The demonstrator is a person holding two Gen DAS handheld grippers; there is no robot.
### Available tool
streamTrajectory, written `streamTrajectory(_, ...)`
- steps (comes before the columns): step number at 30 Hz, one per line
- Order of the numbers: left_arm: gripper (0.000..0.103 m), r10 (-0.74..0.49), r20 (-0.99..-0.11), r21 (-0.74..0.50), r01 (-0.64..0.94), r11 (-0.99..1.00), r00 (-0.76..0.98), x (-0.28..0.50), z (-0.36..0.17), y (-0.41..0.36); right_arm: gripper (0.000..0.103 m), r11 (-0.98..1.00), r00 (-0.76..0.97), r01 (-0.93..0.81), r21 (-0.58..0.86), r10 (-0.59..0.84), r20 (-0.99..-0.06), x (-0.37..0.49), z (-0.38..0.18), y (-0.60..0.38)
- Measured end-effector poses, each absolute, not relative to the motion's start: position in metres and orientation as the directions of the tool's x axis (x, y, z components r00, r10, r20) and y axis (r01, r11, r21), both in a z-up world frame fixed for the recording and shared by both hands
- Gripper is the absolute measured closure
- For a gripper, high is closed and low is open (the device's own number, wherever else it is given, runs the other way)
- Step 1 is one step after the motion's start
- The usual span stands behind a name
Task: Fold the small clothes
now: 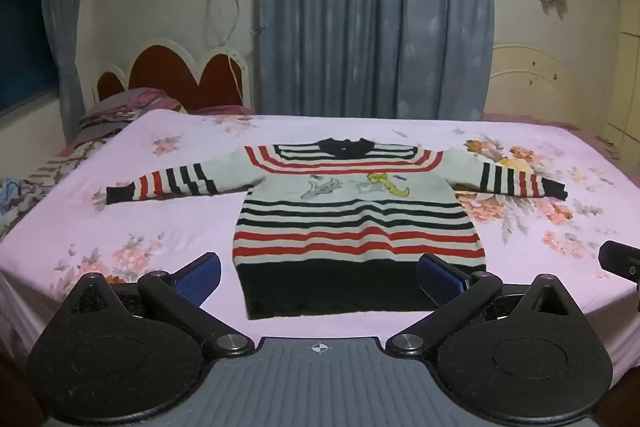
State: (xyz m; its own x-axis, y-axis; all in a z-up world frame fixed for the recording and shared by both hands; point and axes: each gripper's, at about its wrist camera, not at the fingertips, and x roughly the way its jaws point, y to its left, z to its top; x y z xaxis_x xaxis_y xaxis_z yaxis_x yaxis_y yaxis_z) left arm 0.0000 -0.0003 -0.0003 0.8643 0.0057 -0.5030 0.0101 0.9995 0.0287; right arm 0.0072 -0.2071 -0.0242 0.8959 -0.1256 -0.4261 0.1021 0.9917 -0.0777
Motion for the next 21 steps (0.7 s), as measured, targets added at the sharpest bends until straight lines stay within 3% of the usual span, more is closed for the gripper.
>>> streamTrajectory(21, 0.000, 0.002, -0.499, 0.023, 0.011, 1.000, 0.866, 0.0040, 0.0052, -0.0035, 0.001, 0.993, 0.891, 0.099, -0.067, -0.118, -0.438, 0.0136, -0.0220, -0.2093)
